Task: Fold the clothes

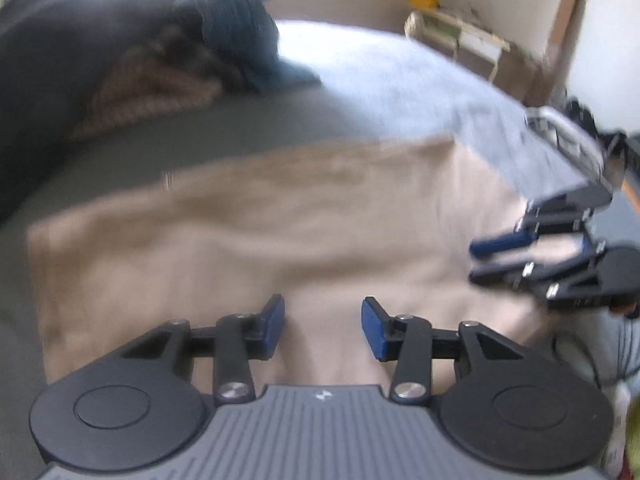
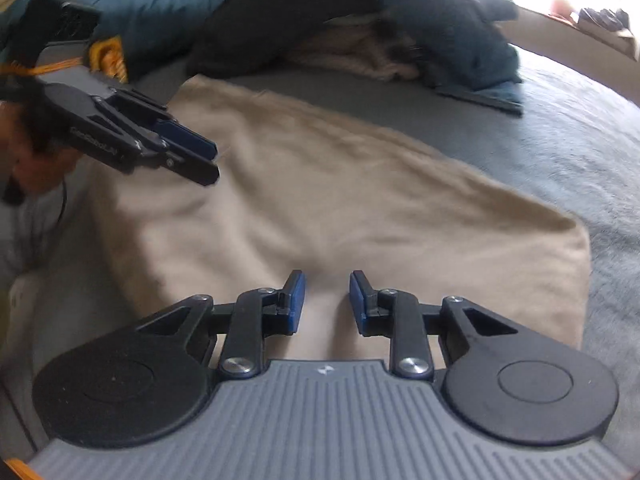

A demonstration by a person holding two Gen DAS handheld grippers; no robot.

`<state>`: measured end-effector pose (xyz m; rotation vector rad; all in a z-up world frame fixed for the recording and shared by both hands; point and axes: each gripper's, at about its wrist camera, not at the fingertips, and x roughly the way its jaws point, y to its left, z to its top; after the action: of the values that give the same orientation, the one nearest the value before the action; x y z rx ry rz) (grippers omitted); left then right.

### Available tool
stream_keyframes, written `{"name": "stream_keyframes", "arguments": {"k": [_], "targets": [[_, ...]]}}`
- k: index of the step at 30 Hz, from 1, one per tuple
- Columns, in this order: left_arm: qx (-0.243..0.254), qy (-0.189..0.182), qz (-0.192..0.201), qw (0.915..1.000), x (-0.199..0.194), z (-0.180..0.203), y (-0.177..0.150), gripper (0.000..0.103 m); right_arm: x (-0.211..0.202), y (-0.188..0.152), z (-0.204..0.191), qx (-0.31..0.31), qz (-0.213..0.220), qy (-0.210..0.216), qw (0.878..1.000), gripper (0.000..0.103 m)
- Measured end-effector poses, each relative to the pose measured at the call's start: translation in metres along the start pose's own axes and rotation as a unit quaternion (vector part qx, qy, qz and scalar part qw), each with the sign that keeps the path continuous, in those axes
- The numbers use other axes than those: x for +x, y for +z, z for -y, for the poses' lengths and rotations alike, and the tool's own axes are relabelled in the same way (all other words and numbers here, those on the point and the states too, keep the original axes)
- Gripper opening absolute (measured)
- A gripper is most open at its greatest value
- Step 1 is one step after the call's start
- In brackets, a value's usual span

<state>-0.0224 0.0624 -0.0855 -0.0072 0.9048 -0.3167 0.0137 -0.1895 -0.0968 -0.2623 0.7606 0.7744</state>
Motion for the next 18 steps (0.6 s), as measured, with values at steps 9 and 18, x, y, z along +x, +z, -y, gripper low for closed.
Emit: {"name": "stream_keyframes", "arguments": {"k": [9, 18], "targets": [[-0.008, 0.044, -0.007, 0.9990, -0.051, -0.010, -0.019, 0.050, -0.048, -0.012, -0.021, 0.026, -0.007, 0.034, 0.999, 0.025], [-0.029, 0.052, 0.014, 0.9981, -0.035, 0.016, 0.018, 0.081, -0.044, 0.017, -0.026, 0.069, -0.003, -0.062, 0.996, 0.057]]}}
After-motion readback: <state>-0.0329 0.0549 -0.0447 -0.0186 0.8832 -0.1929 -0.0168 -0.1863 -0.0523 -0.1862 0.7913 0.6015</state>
